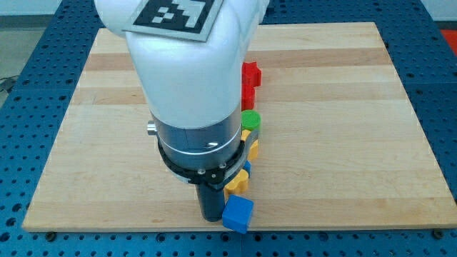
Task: Slide the yellow heart to the top side of the blue cube
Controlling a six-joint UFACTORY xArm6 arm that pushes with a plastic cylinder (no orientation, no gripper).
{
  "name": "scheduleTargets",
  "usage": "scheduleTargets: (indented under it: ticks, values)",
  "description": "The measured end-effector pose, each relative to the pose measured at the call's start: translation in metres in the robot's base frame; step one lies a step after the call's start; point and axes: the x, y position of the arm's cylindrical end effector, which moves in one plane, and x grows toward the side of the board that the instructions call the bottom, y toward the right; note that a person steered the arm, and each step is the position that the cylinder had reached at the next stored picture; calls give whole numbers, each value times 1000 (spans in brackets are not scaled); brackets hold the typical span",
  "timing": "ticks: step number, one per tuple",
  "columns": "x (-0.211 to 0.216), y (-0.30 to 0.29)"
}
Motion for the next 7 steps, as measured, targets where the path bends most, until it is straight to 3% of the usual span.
scheduleTargets:
  ticks: [2, 7]
  values:
    - [1, -35]
    - [-24, -10]
